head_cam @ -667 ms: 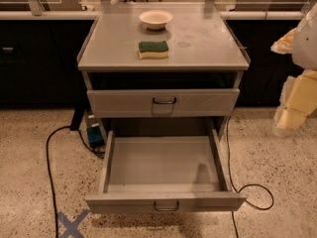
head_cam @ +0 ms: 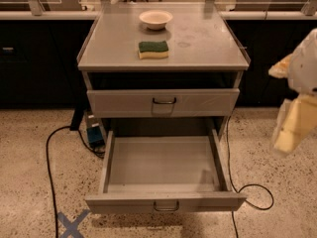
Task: Close middle drawer
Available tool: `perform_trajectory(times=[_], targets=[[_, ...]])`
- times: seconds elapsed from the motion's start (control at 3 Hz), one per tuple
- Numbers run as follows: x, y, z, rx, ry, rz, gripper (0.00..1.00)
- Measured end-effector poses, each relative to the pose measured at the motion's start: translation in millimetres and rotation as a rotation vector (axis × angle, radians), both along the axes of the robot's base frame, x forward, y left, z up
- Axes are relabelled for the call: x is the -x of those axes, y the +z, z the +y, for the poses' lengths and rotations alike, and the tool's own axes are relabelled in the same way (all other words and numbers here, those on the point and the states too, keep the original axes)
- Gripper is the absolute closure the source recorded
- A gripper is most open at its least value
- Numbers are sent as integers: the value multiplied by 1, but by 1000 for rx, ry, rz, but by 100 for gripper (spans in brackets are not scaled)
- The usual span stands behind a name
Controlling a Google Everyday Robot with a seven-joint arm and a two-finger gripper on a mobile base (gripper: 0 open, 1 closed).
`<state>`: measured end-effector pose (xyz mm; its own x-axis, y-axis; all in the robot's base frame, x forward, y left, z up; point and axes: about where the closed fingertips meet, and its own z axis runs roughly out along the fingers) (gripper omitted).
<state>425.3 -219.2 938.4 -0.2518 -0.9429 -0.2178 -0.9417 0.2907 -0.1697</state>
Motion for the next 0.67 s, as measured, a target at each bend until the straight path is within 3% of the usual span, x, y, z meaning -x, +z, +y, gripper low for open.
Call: perform_trajectory(times=[0.67], targets=[[50, -168, 6, -111, 40, 259, 0]])
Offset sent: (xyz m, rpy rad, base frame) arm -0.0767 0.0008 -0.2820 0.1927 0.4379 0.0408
